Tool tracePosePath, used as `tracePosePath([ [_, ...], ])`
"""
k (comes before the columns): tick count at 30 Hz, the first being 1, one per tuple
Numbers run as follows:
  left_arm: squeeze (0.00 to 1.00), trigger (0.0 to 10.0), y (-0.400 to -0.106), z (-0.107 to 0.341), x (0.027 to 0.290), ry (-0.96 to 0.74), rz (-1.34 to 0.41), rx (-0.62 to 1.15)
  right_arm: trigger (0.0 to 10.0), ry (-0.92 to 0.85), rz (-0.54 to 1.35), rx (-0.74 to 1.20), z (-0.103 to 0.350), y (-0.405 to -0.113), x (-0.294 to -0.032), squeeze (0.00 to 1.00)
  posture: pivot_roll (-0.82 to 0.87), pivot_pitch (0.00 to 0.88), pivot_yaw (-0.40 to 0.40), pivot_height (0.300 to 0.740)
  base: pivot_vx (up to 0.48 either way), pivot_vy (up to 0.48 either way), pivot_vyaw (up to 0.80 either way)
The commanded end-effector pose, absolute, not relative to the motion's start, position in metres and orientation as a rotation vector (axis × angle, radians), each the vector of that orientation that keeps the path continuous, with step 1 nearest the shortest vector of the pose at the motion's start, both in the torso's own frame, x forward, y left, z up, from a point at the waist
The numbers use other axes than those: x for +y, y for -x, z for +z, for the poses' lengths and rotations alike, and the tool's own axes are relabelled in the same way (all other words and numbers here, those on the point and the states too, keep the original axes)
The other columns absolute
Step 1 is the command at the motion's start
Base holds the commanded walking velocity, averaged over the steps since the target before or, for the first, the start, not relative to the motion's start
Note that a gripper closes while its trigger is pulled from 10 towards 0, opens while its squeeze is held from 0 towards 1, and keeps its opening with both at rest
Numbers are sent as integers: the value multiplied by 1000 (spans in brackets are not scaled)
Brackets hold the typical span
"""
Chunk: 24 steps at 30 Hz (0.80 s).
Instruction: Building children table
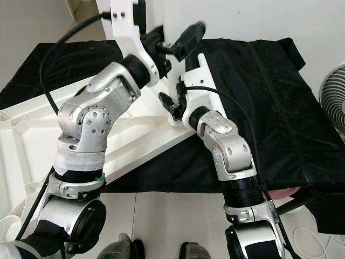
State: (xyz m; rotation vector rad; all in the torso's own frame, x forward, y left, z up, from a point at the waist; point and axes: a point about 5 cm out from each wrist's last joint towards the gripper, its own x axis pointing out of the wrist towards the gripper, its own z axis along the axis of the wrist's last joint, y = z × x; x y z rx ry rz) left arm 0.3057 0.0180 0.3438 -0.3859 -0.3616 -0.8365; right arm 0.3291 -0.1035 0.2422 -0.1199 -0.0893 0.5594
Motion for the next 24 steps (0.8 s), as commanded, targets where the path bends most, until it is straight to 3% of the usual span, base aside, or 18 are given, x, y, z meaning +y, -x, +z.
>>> tracePosePath([
  [1,0,10000,-292,354,2,447,-936,-400,10000,124,558,-90,243,-329,-102,0,-103,116,58,740,0,0,0],
  [8,0,10000,-290,353,1,442,-956,-395,10000,104,523,-97,243,-330,-105,0,-103,116,58,740,0,0,0],
  [13,0,10000,-304,332,8,334,-830,-334,10000,57,453,-140,249,-333,-114,0,-105,124,56,740,0,0,0],
  [24,0,10000,-314,315,25,336,-736,-281,10000,4,346,-158,246,-336,-129,0,-100,124,47,740,0,0,0],
])
